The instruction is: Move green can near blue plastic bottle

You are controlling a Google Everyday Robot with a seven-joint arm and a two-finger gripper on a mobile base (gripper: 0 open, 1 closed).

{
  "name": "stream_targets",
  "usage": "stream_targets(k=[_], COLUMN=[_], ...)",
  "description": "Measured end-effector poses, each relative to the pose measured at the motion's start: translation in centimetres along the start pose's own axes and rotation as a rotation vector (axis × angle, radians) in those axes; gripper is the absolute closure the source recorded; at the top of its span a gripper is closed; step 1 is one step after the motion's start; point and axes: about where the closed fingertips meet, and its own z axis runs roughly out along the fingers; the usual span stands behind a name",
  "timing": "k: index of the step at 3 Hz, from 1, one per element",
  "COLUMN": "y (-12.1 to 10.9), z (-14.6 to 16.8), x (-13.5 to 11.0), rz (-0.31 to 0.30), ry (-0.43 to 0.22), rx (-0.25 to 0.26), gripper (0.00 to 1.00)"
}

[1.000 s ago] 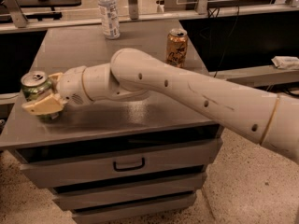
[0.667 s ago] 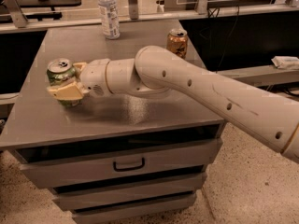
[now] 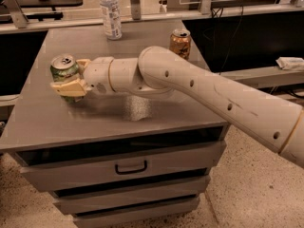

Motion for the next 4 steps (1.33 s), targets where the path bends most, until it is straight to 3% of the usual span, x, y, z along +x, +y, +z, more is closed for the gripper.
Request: stream_targets(k=[2, 4], y=[-10.0, -18.2], z=[-3.2, -2.9], x=[-0.8, 0.2], rz=[-0.098, -0.110], ry=[-0.007, -0.029], rx=[0.148, 0.279], gripper=[1.00, 1.00])
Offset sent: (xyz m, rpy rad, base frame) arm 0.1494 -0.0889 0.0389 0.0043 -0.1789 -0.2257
